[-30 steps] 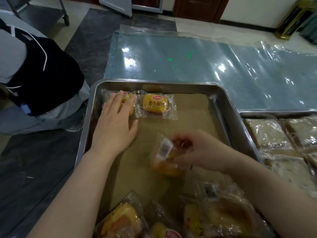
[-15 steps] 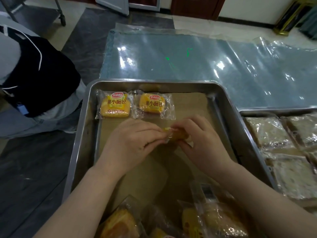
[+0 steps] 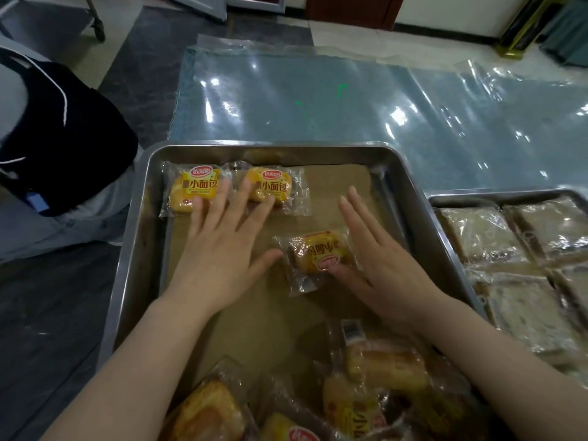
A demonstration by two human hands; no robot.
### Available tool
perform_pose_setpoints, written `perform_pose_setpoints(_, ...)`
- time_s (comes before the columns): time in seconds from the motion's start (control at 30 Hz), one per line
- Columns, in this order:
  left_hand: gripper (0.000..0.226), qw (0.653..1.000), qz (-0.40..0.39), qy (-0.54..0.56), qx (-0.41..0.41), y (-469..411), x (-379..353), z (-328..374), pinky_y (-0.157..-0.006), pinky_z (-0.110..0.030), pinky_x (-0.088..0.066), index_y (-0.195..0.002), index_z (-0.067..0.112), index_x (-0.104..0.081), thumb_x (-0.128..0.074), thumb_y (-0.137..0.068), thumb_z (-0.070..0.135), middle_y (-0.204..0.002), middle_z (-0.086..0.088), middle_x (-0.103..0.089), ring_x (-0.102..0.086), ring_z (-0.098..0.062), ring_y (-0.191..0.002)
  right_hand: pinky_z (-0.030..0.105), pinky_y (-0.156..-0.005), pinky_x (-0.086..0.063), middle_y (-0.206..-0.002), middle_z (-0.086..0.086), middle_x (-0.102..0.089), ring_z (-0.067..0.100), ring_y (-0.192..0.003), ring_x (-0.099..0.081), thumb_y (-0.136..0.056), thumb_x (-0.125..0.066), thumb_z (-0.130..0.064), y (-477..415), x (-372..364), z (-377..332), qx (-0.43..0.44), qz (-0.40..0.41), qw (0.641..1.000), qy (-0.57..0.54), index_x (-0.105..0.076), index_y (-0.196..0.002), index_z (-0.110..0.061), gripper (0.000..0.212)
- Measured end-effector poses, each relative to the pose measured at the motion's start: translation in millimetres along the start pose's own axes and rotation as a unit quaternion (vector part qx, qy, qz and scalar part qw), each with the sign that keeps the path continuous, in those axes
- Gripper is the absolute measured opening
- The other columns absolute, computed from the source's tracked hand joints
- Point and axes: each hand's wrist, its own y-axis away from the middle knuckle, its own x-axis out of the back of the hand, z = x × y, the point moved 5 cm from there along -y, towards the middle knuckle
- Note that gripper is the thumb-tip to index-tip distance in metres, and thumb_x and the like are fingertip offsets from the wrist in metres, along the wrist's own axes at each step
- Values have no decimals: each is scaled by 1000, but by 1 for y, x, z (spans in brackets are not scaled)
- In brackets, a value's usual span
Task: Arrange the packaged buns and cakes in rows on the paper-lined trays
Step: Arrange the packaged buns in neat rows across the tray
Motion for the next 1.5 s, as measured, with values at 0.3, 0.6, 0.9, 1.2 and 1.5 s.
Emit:
perform_pose_setpoints(0.3,75,998,2,6,59,-2,1,-21,-107,-49,23,-146,42,6,-21,-81,68,-154,-1,23,36,-22,-134,36,-107,-27,-149,-15,-27,14,-136,-29,-79,-25,-73,-3,-8,16,-13,-103,989,103,-9,-144,-49,71)
perform_pose_setpoints(0.6,73,998,-13,0,68,-3,-1,-23,-106,-50,22,-147,40,3,-14,-81,68,-155,1,22,36,-21,-134,33,-101,-37,-147,-7,-38,21,-132,-41,-84,-51,-21,25,23,22,2,8,998,54,-54,-124,-31,41)
perform_pose_setpoints(0.9,79,996,-31,-2,89,-4,-11,-32,-108,-50,15,-146,39,7,-6,-75,71,-150,6,27,32,-20,-134,43,-104,-35,-155,-19,6,26,-139,-26,-78,-20,-70,10,20,46,-119,-44,991,51,-15,-145,-48,71)
perform_pose_setpoints(1.2,79,996,-39,-5,85,-6,-13,-33,-107,-49,17,-144,41,11,-4,-73,72,-147,7,31,35,-20,-132,43,-115,-1,-159,-9,5,23,-145,12,-90,-20,-59,-19,-2,47,3,-76,982,174,1,-144,-54,57)
perform_pose_setpoints(1.5,76,996,-39,-14,81,-7,-15,-35,-107,-50,17,-143,43,12,-6,-76,72,-146,8,33,37,-20,-131,58,-112,-3,-160,-3,0,33,-144,14,-96,-25,-56,-90,-14,61,-125,2,986,112,-13,-144,-52,49)
